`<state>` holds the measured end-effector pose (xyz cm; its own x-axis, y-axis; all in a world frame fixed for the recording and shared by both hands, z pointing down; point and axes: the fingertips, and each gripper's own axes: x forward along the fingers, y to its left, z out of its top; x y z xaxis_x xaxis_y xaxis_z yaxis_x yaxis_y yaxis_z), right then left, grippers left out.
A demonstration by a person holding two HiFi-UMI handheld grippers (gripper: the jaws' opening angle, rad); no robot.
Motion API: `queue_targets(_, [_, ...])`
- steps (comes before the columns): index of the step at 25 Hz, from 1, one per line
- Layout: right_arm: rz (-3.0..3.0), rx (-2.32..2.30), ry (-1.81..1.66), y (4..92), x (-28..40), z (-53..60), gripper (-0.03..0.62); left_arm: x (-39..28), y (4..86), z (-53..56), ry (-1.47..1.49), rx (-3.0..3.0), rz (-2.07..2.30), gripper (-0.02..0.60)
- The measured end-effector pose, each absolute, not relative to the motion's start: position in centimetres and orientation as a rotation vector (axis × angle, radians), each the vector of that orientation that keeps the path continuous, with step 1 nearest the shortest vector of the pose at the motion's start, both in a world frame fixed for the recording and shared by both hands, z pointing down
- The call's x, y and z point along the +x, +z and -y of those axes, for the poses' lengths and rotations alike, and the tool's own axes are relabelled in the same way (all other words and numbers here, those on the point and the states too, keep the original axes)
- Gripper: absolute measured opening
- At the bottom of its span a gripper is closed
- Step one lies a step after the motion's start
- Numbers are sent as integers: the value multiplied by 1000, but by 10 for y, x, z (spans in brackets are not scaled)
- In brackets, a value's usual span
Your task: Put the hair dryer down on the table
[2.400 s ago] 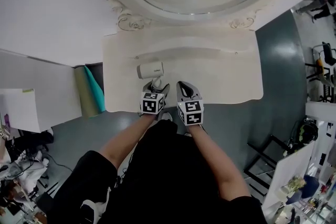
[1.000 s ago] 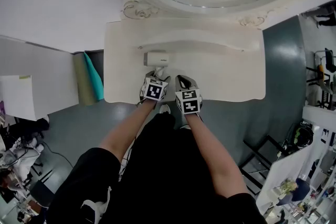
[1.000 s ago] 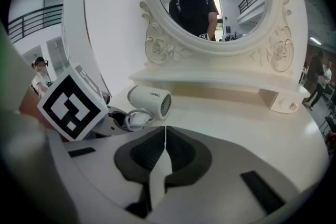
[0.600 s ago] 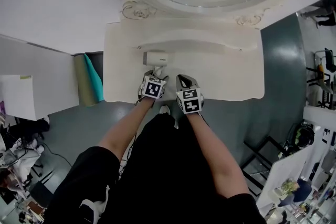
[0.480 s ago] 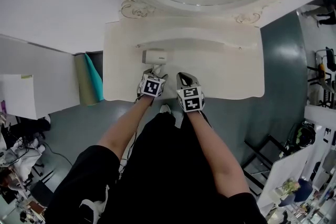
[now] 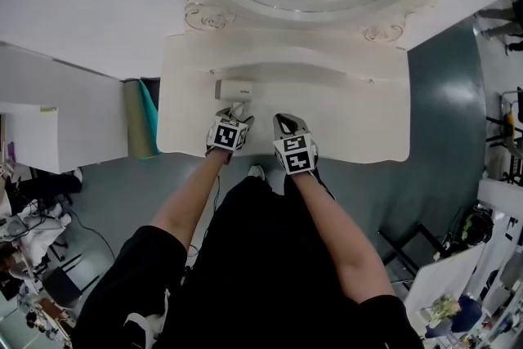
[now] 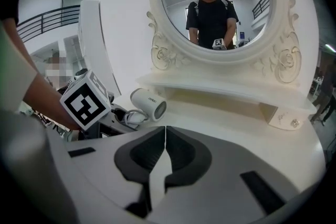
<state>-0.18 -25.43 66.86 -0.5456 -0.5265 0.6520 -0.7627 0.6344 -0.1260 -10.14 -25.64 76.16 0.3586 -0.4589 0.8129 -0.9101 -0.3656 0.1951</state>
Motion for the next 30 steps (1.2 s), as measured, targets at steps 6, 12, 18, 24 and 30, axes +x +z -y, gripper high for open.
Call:
queue_targets(6, [2291, 933, 539, 667, 5, 264, 20, -104, 757, 260, 790, 1924, 1208, 291])
queue_targets(12, [2321, 836, 542, 669, 3, 261, 20, -107, 754, 263, 674, 1841, 1257, 291])
queue_targets(18, [2370, 847, 510, 657, 10, 280, 20, -107, 757, 258, 773, 1780, 1332, 293])
queue_targets(24, [2365, 796, 546, 666, 9, 274, 20, -108, 759, 257, 817, 1739, 1354, 295])
queue_targets(30, [2402, 782, 513, 663, 0, 274, 20, -108, 757, 254, 796, 1725, 1357, 305])
